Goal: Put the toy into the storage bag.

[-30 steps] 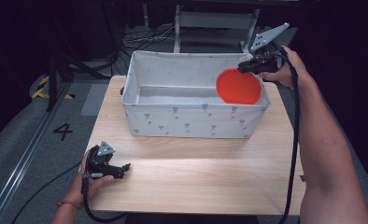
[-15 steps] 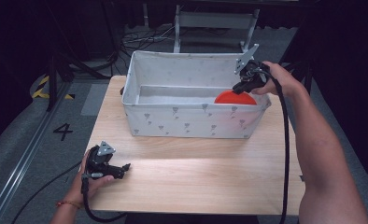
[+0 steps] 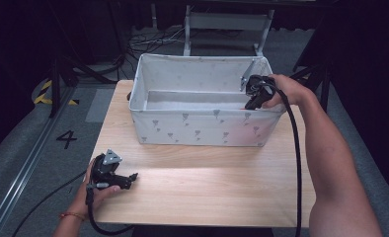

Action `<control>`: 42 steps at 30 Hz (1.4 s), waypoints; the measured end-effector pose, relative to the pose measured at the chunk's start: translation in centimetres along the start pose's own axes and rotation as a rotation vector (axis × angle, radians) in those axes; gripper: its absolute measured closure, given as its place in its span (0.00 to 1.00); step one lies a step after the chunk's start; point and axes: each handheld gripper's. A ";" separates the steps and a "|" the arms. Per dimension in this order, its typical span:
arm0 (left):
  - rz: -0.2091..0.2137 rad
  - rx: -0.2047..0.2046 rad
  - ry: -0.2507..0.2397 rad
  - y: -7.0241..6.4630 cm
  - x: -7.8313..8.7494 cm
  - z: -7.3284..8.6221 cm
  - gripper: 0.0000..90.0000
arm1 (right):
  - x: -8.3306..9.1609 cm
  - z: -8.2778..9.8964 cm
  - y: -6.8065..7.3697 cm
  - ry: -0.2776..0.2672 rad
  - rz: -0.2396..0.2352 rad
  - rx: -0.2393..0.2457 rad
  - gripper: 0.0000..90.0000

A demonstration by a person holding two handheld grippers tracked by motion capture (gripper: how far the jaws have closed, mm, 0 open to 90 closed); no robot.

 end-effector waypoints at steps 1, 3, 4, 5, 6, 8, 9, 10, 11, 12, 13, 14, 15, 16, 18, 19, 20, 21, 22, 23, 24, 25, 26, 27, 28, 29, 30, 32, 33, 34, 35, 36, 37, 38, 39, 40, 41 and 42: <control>0.001 0.000 0.000 0.0 0.0 0.0 0.00 | -0.2 0.1 0.0 0.015 -0.001 -0.004 0.92; 0.001 -0.003 0.000 0.0 0.0 0.0 0.00 | -0.5 0.4 -0.2 0.020 -0.006 -0.014 0.92; 0.003 -0.002 0.000 0.0 0.0 0.0 0.00 | -0.6 0.5 -0.3 0.020 -0.005 -0.020 0.92; 0.003 -0.003 -0.001 0.0 0.0 0.0 0.00 | -0.7 0.5 -0.2 0.022 -0.009 -0.024 0.92; 0.003 -0.003 -0.001 0.0 0.0 0.0 0.00 | -0.7 0.6 -0.3 0.016 -0.016 -0.028 0.92; 0.003 -0.002 0.000 0.0 0.0 0.0 0.00 | -0.7 0.6 -0.2 0.017 -0.012 -0.029 0.92; 0.003 -0.002 0.000 0.0 0.0 0.0 0.00 | -0.7 0.6 -0.2 0.014 -0.010 -0.027 0.92; 0.002 -0.003 0.000 0.0 0.0 0.0 0.00 | -0.7 0.6 -0.2 0.014 -0.010 -0.027 0.92; 0.003 -0.003 -0.001 0.0 0.0 0.0 0.00 | -0.7 0.6 -0.2 0.014 -0.010 -0.028 0.92; 0.003 -0.002 -0.001 0.0 0.0 0.0 0.00 | -0.7 0.6 -0.1 0.014 -0.008 -0.028 0.91; 0.003 -0.002 0.000 0.0 0.0 0.0 0.00 | -0.6 0.6 -0.1 0.018 0.006 -0.043 0.86; 0.003 -0.002 0.000 0.0 0.0 0.0 0.00 | -0.6 0.6 -0.2 0.019 0.017 -0.051 0.86; 0.003 -0.002 -0.001 0.0 0.0 0.0 0.00 | -0.6 0.6 -0.2 0.019 0.017 -0.051 0.86; 0.003 -0.002 -0.001 0.0 0.0 0.0 0.00 | -0.6 0.7 -0.2 0.016 0.023 -0.050 0.86; 0.004 -0.002 0.000 0.1 0.0 0.0 0.00 | -0.3 0.8 -0.2 -0.003 0.033 -0.061 0.85; 0.007 -0.001 0.002 0.1 0.0 0.0 0.00 | 0.0 0.9 -0.2 -0.036 0.050 -0.091 0.85; 0.007 -0.001 0.002 0.1 0.0 0.0 0.00 | 0.1 1.0 -0.2 -0.033 0.059 -0.093 0.86; 0.007 -0.002 0.003 0.1 0.0 0.0 0.00 | 0.1 1.0 -0.2 -0.037 0.071 -0.100 0.86; 0.007 -0.001 0.003 0.1 0.0 0.0 0.00 | 0.2 1.1 -0.1 -0.046 0.078 -0.108 0.84; 0.007 -0.001 0.003 0.1 0.0 0.0 0.00 | 0.2 1.1 -0.1 -0.046 0.078 -0.108 0.84; 0.007 -0.001 0.002 0.1 0.0 0.0 0.00 | 0.3 1.1 -0.1 -0.056 0.092 -0.119 0.84; 0.006 -0.001 0.003 0.1 0.0 0.0 0.00 | 0.4 1.2 -0.1 -0.067 0.106 -0.130 0.83; 0.005 -0.002 0.002 0.1 0.0 0.0 0.00 | 0.6 1.3 0.0 -0.083 0.121 -0.144 0.83; 0.002 -0.002 0.002 0.0 0.0 0.0 0.01 | 0.9 1.5 0.1 -0.104 0.138 -0.166 0.82; -0.001 -0.001 -0.002 0.0 0.0 0.0 0.01 | 0.9 1.5 0.1 -0.104 0.138 -0.166 0.82; -0.003 0.001 -0.003 0.0 0.0 0.0 0.01 | 0.9 1.6 0.1 -0.114 0.149 -0.170 0.81; -0.003 0.002 -0.003 0.0 0.0 0.0 0.01 | 1.0 1.6 0.1 -0.115 0.169 -0.180 0.80; -0.005 0.003 -0.002 -0.1 0.0 0.0 0.01 | 1.4 1.8 0.2 -0.143 0.192 -0.202 0.79; -0.007 0.003 -0.001 -0.1 0.0 0.0 0.01 | 1.6 1.9 0.3 -0.161 0.202 -0.213 0.78; -0.007 0.004 -0.001 -0.1 0.0 0.0 0.01 | 1.9 2.1 0.3 -0.177 0.220 -0.232 0.76; -0.007 0.004 -0.001 -0.1 0.0 0.0 0.01 | 2.2 2.3 0.4 -0.196 0.225 -0.252 0.72; -0.007 0.004 -0.001 -0.1 0.0 0.0 0.01 | 2.4 2.4 0.5 -0.209 0.238 -0.266 0.70; -0.007 0.004 -0.001 -0.1 0.0 0.0 0.01 | 2.4 2.4 0.5 -0.209 0.238 -0.266 0.70; -0.008 0.004 -0.001 -0.1 0.0 0.0 0.01 | 2.6 2.6 0.5 -0.226 0.244 -0.286 0.69; -0.007 0.005 -0.001 -0.1 0.0 0.0 0.01 | 2.8 2.8 0.6 -0.246 0.247 -0.300 0.67; -0.008 0.007 -0.001 -0.1 0.0 0.0 0.01 | 3.1 3.0 0.7 -0.264 0.252 -0.307 0.64; -0.008 0.006 -0.001 -0.1 0.0 0.0 0.01 | 3.3 3.1 0.7 -0.277 0.263 -0.325 0.62; -0.008 0.006 -0.001 -0.1 0.0 0.0 0.01 | 3.6 3.3 0.8 -0.290 0.270 -0.351 0.61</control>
Point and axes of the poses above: each handheld gripper's, and its own axes: x roughly backward along the jaws, z roughly out of its underside, y roughly to its left, and after that the axes turned 15 degrees about z, right-handed
